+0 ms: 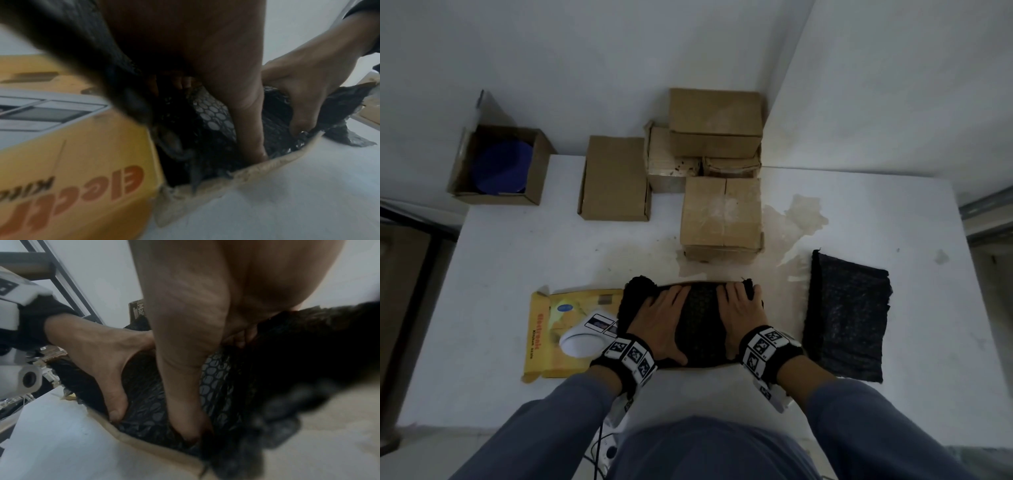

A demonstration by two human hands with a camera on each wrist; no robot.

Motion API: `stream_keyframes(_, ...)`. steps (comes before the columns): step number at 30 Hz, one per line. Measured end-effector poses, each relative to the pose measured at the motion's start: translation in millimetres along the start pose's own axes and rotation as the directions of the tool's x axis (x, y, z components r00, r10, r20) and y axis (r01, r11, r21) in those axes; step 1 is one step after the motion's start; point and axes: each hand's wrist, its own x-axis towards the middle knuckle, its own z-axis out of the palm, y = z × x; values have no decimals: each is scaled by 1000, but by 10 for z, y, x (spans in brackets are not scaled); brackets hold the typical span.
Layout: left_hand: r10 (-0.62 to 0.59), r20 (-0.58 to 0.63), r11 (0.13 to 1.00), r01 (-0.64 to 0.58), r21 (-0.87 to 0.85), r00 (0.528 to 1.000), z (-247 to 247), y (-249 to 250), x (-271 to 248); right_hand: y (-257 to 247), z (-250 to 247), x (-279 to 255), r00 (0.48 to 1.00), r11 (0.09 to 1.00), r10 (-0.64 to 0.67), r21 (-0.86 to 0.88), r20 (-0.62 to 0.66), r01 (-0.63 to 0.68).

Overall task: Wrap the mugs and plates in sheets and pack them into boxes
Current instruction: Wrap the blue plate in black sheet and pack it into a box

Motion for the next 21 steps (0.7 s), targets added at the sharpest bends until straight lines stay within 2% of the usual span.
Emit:
stream_keyframes(8,-67,70,990,58,126,995,-121,201,23,45,35,-80,1000,1000,1,31,-6,-1)
stream_keyframes(13,-76,71,986,65,152,995,-105,205,53,64,2,-18,1000,998,-18,53,-18,19)
stream_keyframes(17,-80,66,988,71,135,995,-121,207,53,81,-9,15,999,998,-38,43,-9,39)
stream_keyframes(21,-60,19,997,59,45,998,-86,151,-8,64,-30,12,999,999,-26,42,-25,27)
